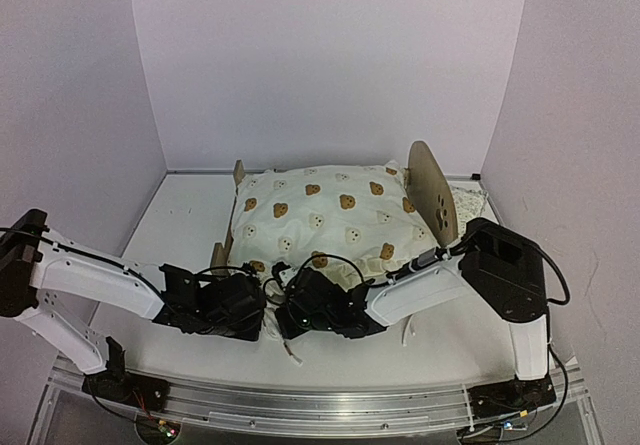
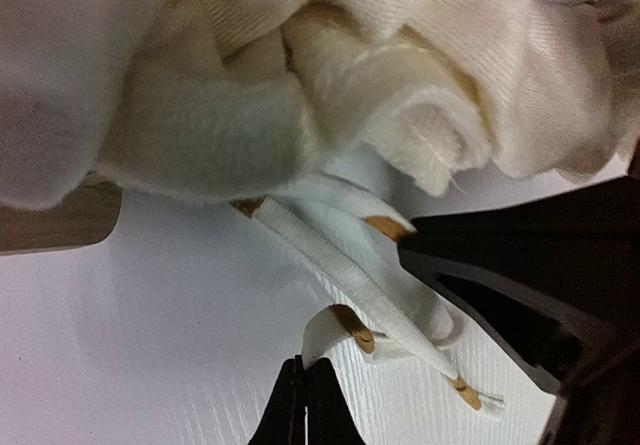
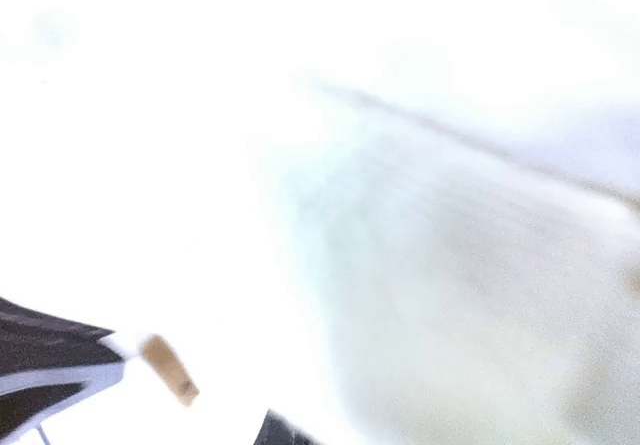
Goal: Set up the pet bed
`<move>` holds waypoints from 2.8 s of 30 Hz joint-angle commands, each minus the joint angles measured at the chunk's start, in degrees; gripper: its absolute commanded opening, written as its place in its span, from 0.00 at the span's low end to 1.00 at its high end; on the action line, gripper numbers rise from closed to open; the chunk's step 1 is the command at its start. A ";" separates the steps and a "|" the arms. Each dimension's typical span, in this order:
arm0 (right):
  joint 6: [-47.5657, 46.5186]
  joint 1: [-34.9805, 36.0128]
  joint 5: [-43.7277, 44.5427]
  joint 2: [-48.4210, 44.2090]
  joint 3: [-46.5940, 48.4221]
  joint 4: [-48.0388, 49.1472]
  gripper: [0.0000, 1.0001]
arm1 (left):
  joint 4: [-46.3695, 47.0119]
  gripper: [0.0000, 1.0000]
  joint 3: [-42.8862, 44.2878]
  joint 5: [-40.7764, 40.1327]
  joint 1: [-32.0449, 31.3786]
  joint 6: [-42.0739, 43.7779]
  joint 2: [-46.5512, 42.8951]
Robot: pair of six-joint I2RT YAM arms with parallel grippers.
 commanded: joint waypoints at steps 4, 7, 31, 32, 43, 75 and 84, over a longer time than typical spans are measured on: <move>-0.32 0.65 -1.60 -7.34 -3.68 2.48 0.00 | 3.90 0.00 4.18 -1.36 2.93 0.74 4.46; -0.07 0.68 -1.75 -8.52 -5.11 3.11 0.00 | 5.06 0.00 4.53 -0.13 4.12 1.36 5.62; -3.24 0.23 -9.05 -9.59 -9.48 5.95 0.24 | 28.23 0.00 -1.37 7.00 9.46 7.26 9.57; -3.58 -0.01 -8.77 -10.73 -10.45 5.92 0.25 | 29.03 0.00 -1.69 7.10 9.52 7.48 10.00; -8.43 -1.61 -0.16 -18.88 -17.32 4.75 0.24 | 35.51 0.00 -3.16 7.62 9.67 10.15 13.81; -10.15 -3.56 0.31 -3.05 -4.07 4.72 0.16 | 37.18 0.00 -3.25 8.94 9.73 12.10 14.92; -9.56 -3.54 0.19 -2.42 -3.60 5.18 0.26 | 37.08 0.00 -3.08 9.67 9.74 11.96 15.01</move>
